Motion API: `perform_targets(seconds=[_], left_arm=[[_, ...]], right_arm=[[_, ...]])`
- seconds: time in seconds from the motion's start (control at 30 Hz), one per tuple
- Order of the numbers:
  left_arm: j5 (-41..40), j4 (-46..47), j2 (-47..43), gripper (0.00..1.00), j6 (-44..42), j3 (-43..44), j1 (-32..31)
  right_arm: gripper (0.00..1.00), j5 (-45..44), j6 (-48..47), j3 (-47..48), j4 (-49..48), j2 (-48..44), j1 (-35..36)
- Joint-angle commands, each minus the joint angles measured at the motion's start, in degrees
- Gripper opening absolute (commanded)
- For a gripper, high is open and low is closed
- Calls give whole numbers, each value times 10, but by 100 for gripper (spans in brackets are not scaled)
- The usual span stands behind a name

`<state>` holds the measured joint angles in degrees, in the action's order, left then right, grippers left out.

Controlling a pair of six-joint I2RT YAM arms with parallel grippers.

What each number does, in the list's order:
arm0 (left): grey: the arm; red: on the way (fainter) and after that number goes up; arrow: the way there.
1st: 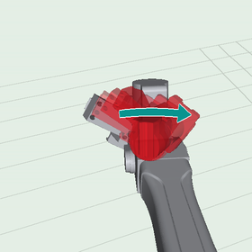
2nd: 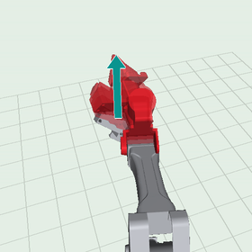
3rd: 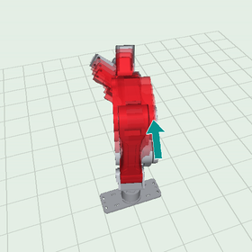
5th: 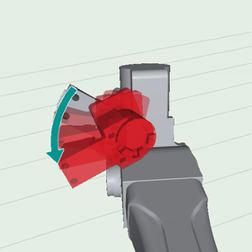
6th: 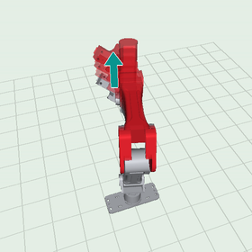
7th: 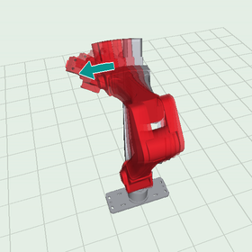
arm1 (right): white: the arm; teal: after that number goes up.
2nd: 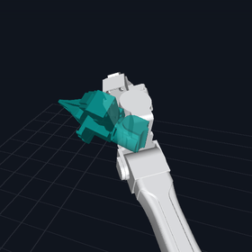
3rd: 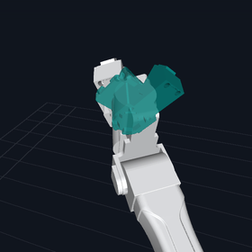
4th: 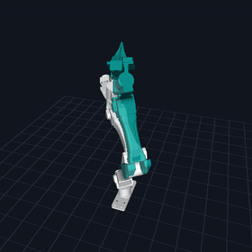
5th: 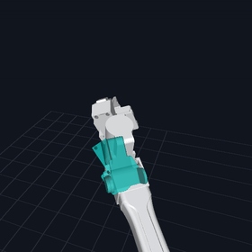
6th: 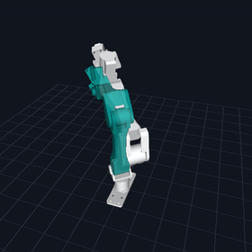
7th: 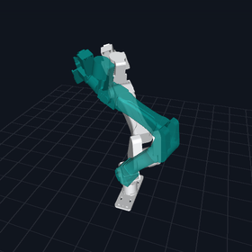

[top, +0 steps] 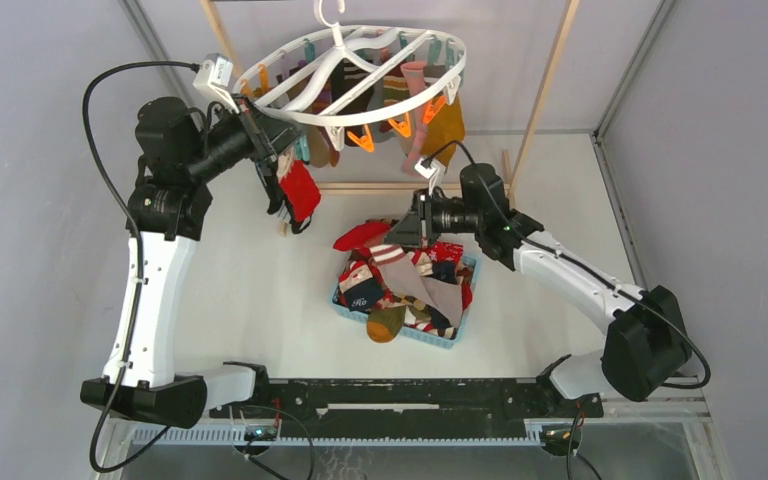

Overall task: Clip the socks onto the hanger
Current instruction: Pick up the sock from the bin, then clamp the sock onto the hanger.

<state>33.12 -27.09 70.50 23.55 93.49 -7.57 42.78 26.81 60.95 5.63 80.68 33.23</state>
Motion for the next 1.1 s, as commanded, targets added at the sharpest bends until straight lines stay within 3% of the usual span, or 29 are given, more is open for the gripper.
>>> perform_targets(seconds=[0.0, 0.17, 0.3, 0.53, 0.67, 0.8, 0.9, 1.07], left_arm=[[44, 2, -14, 0, 15, -3, 3], [98, 21, -6, 0, 54, -2, 3], [122, 34, 0, 0, 76, -7, 3], [130, 57, -2, 0, 104, -18, 3], [107, 60, -8, 0, 109, -31, 3], [49, 56, -21, 0, 108, -44, 1], [11, 58, -29, 0, 102, -50, -3], [-20, 23, -18, 0, 81, -27, -22]], right_arm=[[0, 74, 119, -3, -257, -15, 1], [0, 103, 310, 9, -564, 74, 14], [0, 99, 404, 38, -738, 147, 29], [0, 31, 501, 77, -907, 236, 42], [0, -49, 392, 26, -883, 199, 71], [0, -258, 166, -49, -637, 81, 130], [0, -431, -23, -34, -475, 23, 209], [0, -545, -130, 1, -428, 22, 248]])
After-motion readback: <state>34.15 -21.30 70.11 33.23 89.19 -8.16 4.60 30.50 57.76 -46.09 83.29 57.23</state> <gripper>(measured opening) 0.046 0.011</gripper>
